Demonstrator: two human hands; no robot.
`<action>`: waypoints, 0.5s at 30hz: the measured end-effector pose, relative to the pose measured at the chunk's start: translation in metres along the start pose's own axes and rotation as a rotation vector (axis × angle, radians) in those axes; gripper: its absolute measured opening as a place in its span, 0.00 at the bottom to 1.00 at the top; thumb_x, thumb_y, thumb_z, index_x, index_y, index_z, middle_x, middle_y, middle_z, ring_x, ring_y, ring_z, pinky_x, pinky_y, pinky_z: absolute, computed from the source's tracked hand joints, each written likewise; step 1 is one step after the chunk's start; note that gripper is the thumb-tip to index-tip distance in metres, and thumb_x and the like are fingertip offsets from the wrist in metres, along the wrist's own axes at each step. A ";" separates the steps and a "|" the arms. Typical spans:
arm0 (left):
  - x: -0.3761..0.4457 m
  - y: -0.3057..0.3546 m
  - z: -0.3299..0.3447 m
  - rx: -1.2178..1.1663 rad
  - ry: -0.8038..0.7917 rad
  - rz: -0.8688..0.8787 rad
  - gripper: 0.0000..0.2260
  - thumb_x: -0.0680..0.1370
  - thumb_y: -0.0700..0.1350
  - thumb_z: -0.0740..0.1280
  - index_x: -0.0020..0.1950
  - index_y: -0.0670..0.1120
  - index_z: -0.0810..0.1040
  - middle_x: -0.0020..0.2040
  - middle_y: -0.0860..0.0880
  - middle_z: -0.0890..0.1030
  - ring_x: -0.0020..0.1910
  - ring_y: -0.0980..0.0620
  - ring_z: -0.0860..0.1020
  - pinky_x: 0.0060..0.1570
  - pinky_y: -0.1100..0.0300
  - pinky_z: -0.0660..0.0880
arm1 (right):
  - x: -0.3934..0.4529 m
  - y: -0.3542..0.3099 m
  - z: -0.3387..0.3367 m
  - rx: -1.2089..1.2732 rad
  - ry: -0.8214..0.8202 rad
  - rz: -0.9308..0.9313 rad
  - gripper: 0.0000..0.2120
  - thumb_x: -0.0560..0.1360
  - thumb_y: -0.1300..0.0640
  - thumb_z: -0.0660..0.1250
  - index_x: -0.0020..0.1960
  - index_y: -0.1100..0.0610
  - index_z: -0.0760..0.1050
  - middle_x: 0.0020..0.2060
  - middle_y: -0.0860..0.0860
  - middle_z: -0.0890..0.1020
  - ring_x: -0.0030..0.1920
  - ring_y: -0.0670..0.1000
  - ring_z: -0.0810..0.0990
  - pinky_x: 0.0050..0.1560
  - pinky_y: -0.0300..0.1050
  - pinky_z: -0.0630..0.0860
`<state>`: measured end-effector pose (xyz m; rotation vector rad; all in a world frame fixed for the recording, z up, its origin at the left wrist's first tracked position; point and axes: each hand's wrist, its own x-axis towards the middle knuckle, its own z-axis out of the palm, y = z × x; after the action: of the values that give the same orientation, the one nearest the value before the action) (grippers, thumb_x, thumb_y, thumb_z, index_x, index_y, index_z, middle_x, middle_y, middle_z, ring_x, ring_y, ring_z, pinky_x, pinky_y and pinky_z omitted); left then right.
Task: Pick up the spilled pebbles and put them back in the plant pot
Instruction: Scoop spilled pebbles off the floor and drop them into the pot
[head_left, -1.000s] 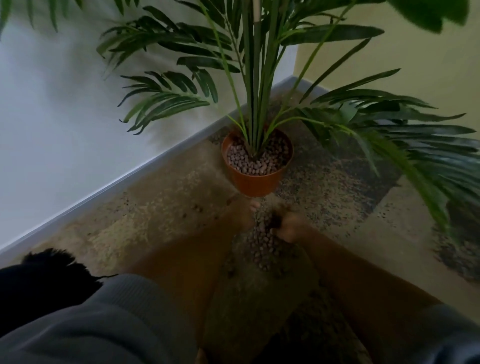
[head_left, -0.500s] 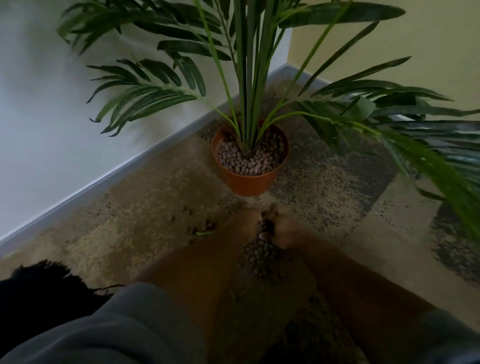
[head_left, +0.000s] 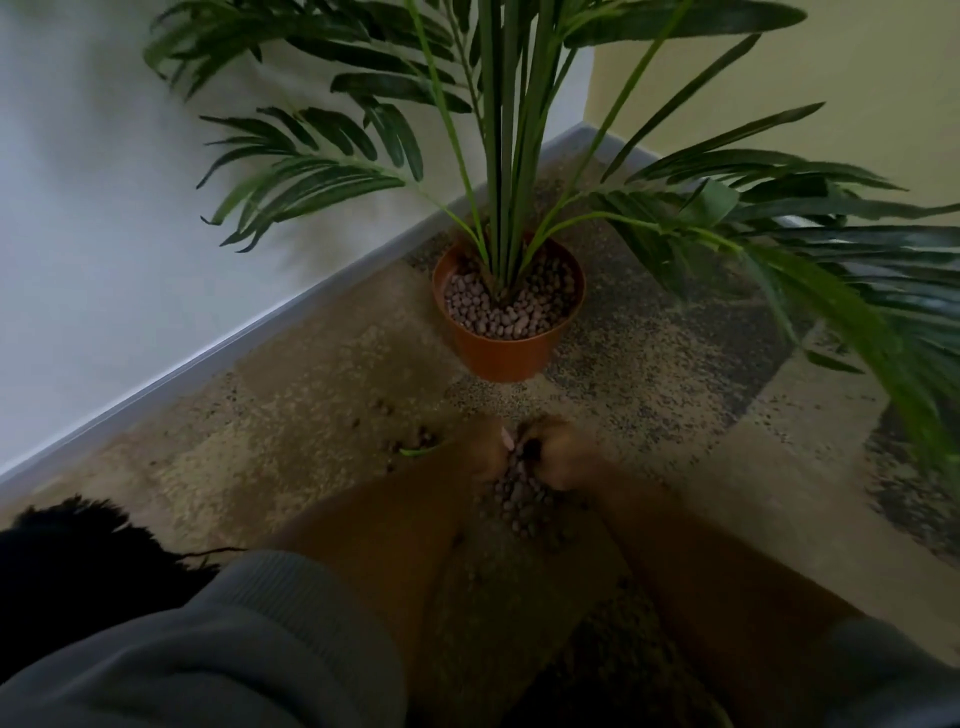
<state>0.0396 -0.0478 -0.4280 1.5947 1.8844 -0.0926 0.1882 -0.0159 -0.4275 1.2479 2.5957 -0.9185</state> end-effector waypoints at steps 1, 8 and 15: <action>-0.003 0.001 -0.001 -0.016 -0.010 -0.004 0.13 0.76 0.40 0.65 0.58 0.48 0.81 0.59 0.47 0.81 0.32 0.62 0.66 0.33 0.70 0.65 | 0.000 -0.001 0.001 -0.030 -0.006 0.011 0.14 0.74 0.57 0.67 0.58 0.58 0.79 0.58 0.57 0.78 0.60 0.57 0.75 0.61 0.49 0.72; -0.017 0.005 -0.006 -0.143 -0.026 -0.097 0.14 0.76 0.41 0.65 0.33 0.56 0.72 0.37 0.58 0.74 0.33 0.61 0.69 0.33 0.70 0.67 | -0.003 -0.004 0.002 0.023 -0.009 0.025 0.11 0.72 0.59 0.70 0.54 0.59 0.80 0.56 0.55 0.80 0.57 0.55 0.78 0.59 0.43 0.73; -0.030 0.005 -0.003 -0.583 -0.100 -0.307 0.09 0.77 0.40 0.65 0.38 0.48 0.75 0.35 0.51 0.77 0.33 0.57 0.76 0.32 0.66 0.74 | -0.011 -0.011 0.000 -0.044 -0.077 0.060 0.15 0.72 0.59 0.68 0.58 0.59 0.80 0.58 0.55 0.80 0.60 0.55 0.77 0.59 0.44 0.74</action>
<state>0.0438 -0.0706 -0.4087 0.8928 1.8413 0.2235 0.1875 -0.0283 -0.4183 1.2468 2.4916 -0.8753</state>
